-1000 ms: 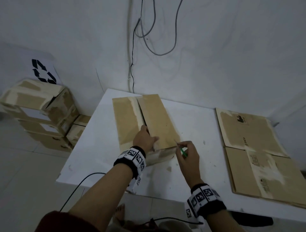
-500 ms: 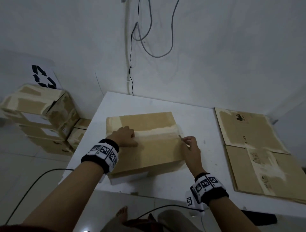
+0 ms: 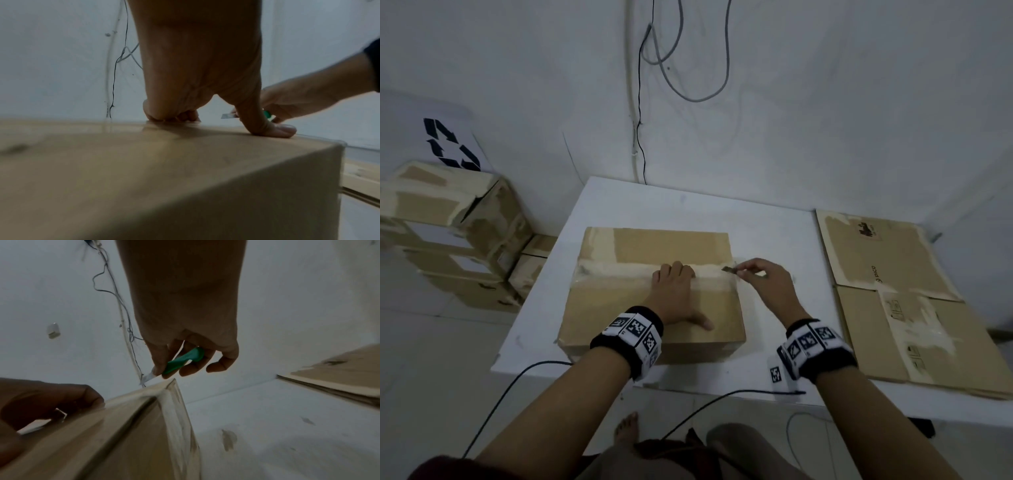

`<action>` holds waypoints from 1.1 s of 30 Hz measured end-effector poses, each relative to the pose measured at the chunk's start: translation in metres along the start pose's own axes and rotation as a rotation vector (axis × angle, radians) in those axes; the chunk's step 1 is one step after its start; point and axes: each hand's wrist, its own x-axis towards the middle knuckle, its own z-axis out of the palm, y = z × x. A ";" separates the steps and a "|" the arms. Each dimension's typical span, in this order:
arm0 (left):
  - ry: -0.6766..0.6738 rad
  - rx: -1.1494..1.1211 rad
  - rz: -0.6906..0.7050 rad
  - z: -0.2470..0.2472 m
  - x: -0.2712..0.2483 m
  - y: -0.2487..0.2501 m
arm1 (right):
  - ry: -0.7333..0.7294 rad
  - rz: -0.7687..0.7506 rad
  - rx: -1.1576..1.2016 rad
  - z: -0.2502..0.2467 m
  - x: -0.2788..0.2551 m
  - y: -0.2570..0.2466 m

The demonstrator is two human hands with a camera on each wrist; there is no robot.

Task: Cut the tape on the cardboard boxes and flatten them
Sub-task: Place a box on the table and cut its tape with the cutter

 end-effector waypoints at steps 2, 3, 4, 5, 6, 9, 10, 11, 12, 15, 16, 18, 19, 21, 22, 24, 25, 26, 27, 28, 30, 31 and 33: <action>0.010 -0.011 0.006 0.000 -0.002 0.000 | -0.095 -0.038 -0.100 0.001 0.015 -0.009; 0.013 -0.012 0.008 0.000 -0.003 0.001 | -0.143 -0.038 -0.155 0.002 0.021 -0.013; 0.017 -0.011 0.011 0.000 -0.004 0.001 | -0.190 -0.032 -0.202 0.004 0.027 -0.017; 0.024 -0.011 0.014 0.000 -0.005 0.001 | -0.236 -0.032 -0.247 0.005 0.031 -0.020; 0.031 -0.012 0.019 0.000 -0.005 0.002 | -0.282 -0.035 -0.300 0.007 0.034 -0.024; 0.039 -0.023 0.030 0.000 -0.006 0.001 | -0.363 -0.038 -0.467 0.002 0.039 -0.028; 0.038 -0.026 0.031 0.000 -0.006 0.001 | -0.367 -0.036 -0.497 -0.002 0.040 -0.027; 0.037 -0.029 0.030 0.000 -0.006 0.001 | -0.364 -0.032 -0.513 -0.008 0.040 -0.026; 0.036 -0.033 0.029 -0.001 -0.006 0.001 | -0.355 -0.026 -0.521 -0.014 0.040 -0.023; 0.033 -0.039 0.040 0.000 -0.005 0.002 | -0.319 0.010 -0.509 -0.025 0.035 -0.015; 0.034 -0.035 0.046 0.000 -0.004 0.003 | -0.302 0.017 -0.499 -0.026 0.034 -0.011; 0.043 -0.023 0.060 0.000 -0.003 0.004 | -0.279 0.034 -0.468 -0.027 0.030 -0.007; 0.050 -0.015 0.067 0.000 -0.002 0.005 | -0.273 0.040 -0.460 -0.027 0.028 -0.006; 0.058 -0.003 0.076 0.001 -0.002 0.005 | -0.271 0.053 -0.441 -0.029 0.023 0.000; 0.060 0.008 0.081 0.001 -0.002 0.004 | -0.266 0.066 -0.398 -0.030 0.021 0.005; 0.080 0.039 0.089 0.002 0.000 0.003 | -0.276 0.113 -0.247 -0.033 0.015 0.013; 0.099 0.058 0.092 0.001 0.001 0.004 | -0.291 0.141 -0.163 -0.033 0.011 0.016; 0.125 0.083 0.094 0.000 0.002 0.004 | -0.304 0.162 -0.085 -0.032 0.006 0.019; 0.166 0.120 0.107 -0.003 0.004 0.006 | -0.315 0.179 -0.013 -0.030 0.000 0.020; 0.206 0.170 0.128 -0.008 0.006 0.008 | -0.329 0.188 0.050 -0.028 -0.005 0.021; 0.282 0.269 0.181 -0.019 0.008 0.010 | -0.358 0.207 0.120 -0.022 -0.014 0.025; 0.335 0.290 0.201 -0.024 0.008 0.009 | -0.362 0.208 0.141 -0.020 -0.018 0.026; 0.458 0.253 0.216 -0.029 0.006 0.005 | -0.312 0.204 0.169 -0.016 -0.022 0.030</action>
